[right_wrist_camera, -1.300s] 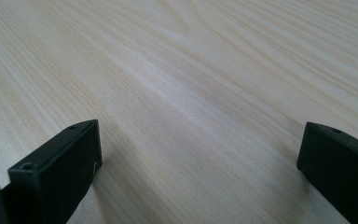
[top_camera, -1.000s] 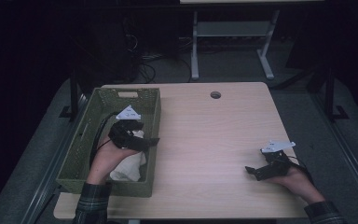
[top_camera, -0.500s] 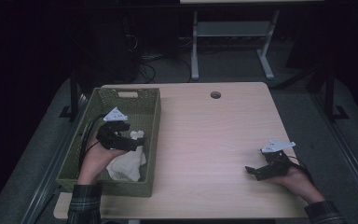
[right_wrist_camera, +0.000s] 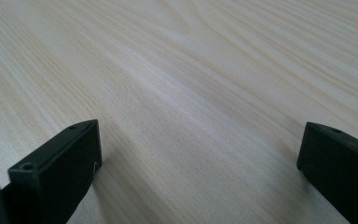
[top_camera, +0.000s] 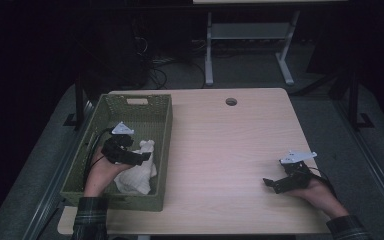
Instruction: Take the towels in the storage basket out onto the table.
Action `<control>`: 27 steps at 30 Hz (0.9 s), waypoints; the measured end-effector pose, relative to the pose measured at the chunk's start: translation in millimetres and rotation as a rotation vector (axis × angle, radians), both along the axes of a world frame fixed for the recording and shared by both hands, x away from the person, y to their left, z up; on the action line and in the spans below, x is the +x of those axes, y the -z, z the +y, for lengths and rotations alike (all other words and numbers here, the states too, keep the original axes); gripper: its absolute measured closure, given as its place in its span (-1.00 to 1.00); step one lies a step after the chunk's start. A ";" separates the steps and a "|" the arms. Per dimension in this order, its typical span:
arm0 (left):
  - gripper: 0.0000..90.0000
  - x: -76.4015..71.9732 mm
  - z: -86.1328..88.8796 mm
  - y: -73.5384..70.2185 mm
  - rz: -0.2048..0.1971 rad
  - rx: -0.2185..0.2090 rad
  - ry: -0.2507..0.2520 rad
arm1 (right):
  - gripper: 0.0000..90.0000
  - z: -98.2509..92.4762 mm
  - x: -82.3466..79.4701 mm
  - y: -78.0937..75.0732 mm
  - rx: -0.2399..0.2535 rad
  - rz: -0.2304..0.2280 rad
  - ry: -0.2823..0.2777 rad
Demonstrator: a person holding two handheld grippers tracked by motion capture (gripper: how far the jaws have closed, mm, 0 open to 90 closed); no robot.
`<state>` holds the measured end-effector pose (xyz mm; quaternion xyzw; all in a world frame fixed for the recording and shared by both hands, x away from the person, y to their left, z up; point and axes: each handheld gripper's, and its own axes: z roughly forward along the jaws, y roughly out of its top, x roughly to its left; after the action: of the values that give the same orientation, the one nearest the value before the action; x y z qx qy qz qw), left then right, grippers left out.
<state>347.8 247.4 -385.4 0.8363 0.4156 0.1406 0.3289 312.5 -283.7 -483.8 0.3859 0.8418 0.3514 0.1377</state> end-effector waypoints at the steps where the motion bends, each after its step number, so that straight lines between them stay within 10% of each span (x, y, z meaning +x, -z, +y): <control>1: -0.70 0.7 0.6 2.0 0.006 0.011 0.000 | -1.00 0.0 0.1 0.1 0.000 -0.001 0.000; 27: -0.71 9.1 -6.4 42.7 0.224 0.175 -0.006 | -1.00 0.0 -0.1 0.0 -0.001 0.000 -0.001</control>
<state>356.9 241.1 -428.1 0.8710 0.4383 0.0828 0.2059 312.4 -283.8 -483.8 0.3855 0.8420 0.3512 0.1378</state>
